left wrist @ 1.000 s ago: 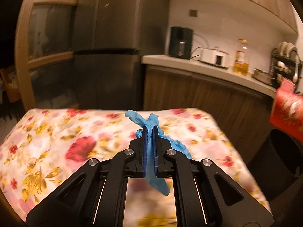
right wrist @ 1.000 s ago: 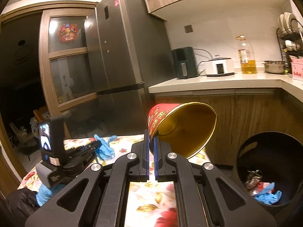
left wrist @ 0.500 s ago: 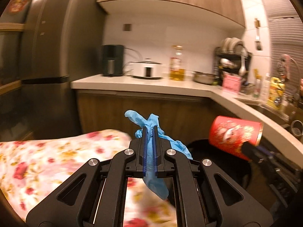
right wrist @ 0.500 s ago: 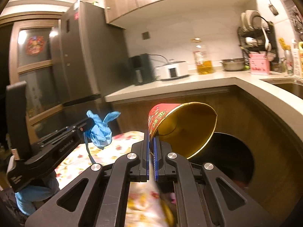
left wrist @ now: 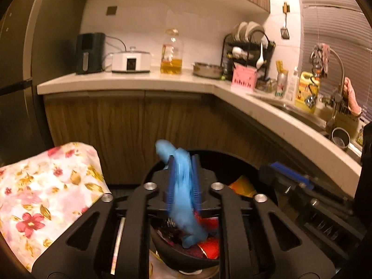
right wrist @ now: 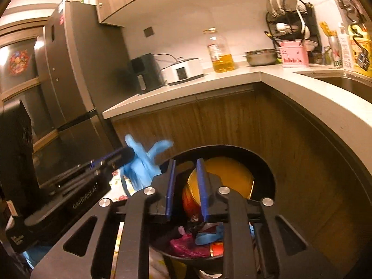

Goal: Collect trash

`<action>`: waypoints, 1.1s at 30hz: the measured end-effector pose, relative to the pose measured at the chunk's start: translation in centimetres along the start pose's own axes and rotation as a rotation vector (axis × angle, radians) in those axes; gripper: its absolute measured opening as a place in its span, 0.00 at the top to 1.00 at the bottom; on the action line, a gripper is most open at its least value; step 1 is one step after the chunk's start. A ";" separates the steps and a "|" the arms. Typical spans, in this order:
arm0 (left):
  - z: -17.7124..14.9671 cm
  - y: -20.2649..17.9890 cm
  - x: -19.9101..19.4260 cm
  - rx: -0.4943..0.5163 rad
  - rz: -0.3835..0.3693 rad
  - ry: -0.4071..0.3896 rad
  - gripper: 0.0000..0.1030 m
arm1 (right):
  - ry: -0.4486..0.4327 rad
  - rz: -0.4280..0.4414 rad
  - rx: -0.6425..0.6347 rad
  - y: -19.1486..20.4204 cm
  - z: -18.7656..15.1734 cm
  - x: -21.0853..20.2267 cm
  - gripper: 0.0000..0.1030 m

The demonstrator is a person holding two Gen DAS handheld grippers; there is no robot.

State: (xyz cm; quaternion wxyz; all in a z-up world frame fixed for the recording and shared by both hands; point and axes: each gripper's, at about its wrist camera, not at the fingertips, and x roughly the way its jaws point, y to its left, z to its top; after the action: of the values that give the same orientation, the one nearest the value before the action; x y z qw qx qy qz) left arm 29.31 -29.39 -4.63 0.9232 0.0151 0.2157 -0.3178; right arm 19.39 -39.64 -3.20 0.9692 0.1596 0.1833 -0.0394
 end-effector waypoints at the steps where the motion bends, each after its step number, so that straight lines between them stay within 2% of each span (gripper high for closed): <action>1: -0.1 0.0 0.1 -0.001 0.002 0.004 0.71 | -0.002 -0.010 0.011 -0.3 -0.1 -0.1 0.77; 2: -0.3 0.1 0.1 -0.006 0.003 0.005 0.63 | -0.004 -0.015 0.019 -0.6 -0.1 -0.3 0.76; 4: -0.5 0.4 -0.3 -0.012 0.017 -0.001 0.53 | -0.006 -0.033 0.025 -0.7 -0.1 -0.6 0.73; 6: -0.5 1.0 -0.9 -0.017 0.040 -0.005 0.47 | -0.011 -0.049 0.025 -0.6 -0.1 -0.9 0.60; 7: -0.5 1.2 -1.3 -0.023 0.058 -0.005 0.40 | -0.014 -0.054 0.025 -0.6 -0.1 -1.1 0.56; 9: -0.6 2.0 -2.6 -0.039 0.115 -0.016 0.35 | -0.021 -0.064 0.016 -0.1 -0.3 -1.6 0.47; 10: -0.6 2.4 -3.4 -0.048 0.156 -0.024 0.28 | -0.022 -0.066 0.010 0.4 -0.4 -1.8 0.45; 11: -0.6 2.7 -4.0 -0.054 0.186 -0.028 0.23 | -0.022 -0.065 0.005 0.8 -0.4 -2.0 0.37; 12: -0.5 3.1 -4.9 -0.058 0.211 -0.034 0.22 | -0.022 -0.065 0.002 1.0 -0.4 -2.1 0.33; 13: -0.6 3.4 -5.7 -0.062 0.238 -0.043 0.20 | -0.024 -0.064 -0.008 1.7 -0.6 -2.5 0.32; 16: -1.1 4.5 -9.0 -0.078 0.352 -0.068 0.10 | -0.030 -0.073 -0.036 3.3 -0.8 -3.4 0.22; 18: -1.4 5.1 -11.0 -0.094 0.399 -0.081 0.08 | -0.041 -0.076 -0.054 4.6 -0.8 -4.2 0.14; 20: -1.6 5.6 -12.9 -0.103 0.443 -0.083 0.06 | -0.042 -0.078 -0.071 5.8 -1.0 -5.1 0.13; 23: -2.3 6.3 -15.6 -0.112 0.498 -0.079 0.06 | -0.056 -0.065 -0.081 7.4 -1.2 -6.7 0.06; 33: -5.4 6.9 -24.1 -0.141 0.599 -0.081 0.06 | -0.089 -0.055 -0.165 12.9 -3.3 -11.6 0.05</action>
State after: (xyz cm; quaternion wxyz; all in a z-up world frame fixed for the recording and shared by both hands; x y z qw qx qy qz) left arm 14.30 -9.03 -0.47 0.9823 0.0013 0.1864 -0.0164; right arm 9.19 -26.12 1.95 0.9848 0.0720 0.1469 -0.0576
